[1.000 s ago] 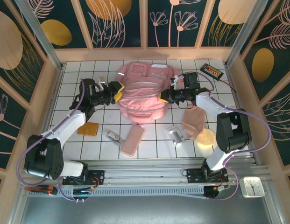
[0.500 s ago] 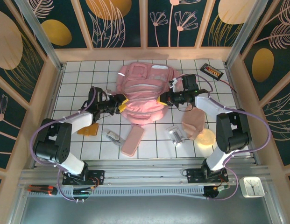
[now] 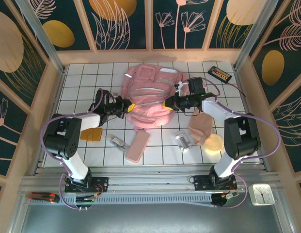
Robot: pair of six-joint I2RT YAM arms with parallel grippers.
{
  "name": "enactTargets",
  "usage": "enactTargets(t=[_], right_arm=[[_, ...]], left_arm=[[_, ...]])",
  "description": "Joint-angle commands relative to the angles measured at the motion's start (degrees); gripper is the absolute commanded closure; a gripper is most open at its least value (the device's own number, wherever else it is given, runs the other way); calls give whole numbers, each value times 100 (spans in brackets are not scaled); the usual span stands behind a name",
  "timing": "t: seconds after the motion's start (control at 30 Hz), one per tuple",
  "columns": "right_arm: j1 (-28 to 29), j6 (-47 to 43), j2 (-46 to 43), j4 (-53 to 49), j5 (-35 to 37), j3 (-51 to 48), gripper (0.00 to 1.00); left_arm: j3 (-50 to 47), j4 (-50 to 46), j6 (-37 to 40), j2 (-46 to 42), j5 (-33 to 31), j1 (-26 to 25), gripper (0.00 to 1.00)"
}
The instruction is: Pack books, pencil case, and school supplies into a backpack
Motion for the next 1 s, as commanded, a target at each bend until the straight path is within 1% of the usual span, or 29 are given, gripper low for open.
enactTargets(t=[0.0, 0.07, 0.17, 0.3, 0.47, 0.6, 0.73, 0.87, 0.9, 0.93, 0.97], right_arm=[[149, -120, 28, -95, -445, 112, 100], [231, -92, 49, -98, -574, 118, 100], [492, 91, 53, -2, -561, 94, 100], [960, 747, 132, 658, -454, 2, 100], [1422, 1254, 562, 1111, 53, 359, 100], [1720, 1629, 1024, 1495, 570, 554, 100], [1783, 1828, 1162, 1688, 1065, 599, 100], [1612, 1489, 813, 1163, 1364, 451, 100], [1531, 1385, 688, 1010, 1382, 344, 100], [1443, 1303, 567, 832, 1428, 251, 100], [1365, 1165, 426, 668, 1451, 125, 100]], left_arm=[[245, 732, -203, 156, 72, -87, 100], [255, 797, -229, 129, -4, -170, 100], [249, 817, -261, 22, -261, -345, 100], [325, 1017, -413, 3, -455, -600, 100], [401, 1199, -571, -6, -570, -861, 100], [359, 1390, -772, -67, -614, -958, 100], [259, 1372, -809, -345, -626, -978, 100], [53, 1023, -567, -712, -636, -897, 100], [50, 775, -381, -804, -594, -844, 88], [57, 512, -189, -908, -579, -784, 73], [82, 222, 72, -1034, -576, -702, 68]])
